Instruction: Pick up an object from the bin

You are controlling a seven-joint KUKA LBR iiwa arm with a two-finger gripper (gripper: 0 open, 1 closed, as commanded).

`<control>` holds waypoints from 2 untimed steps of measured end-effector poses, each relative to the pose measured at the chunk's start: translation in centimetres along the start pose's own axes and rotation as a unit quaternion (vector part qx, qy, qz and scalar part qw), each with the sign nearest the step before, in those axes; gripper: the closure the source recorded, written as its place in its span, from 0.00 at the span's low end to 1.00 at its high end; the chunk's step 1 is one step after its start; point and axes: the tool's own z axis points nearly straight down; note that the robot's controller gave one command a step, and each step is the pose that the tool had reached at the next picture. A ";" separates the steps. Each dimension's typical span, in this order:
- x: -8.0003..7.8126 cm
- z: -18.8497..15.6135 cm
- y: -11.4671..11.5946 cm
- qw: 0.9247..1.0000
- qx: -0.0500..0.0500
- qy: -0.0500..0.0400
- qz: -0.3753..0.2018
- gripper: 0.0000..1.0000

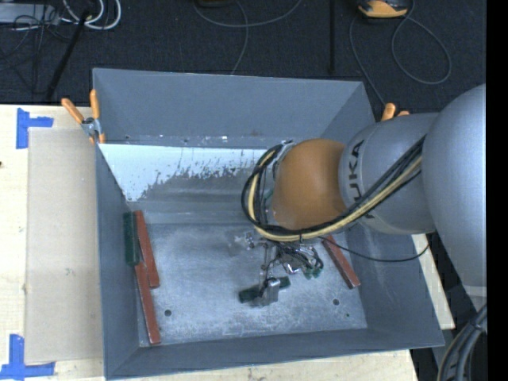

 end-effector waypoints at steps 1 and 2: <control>0.1 0.0 -0.5 1.000 0.002 0.000 0.002 1.00; 2.7 -12.9 2.6 1.000 0.003 -0.004 -0.016 1.00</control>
Offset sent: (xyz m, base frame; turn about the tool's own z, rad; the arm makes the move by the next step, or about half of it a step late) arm 0.0000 0.0000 0.0000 0.0000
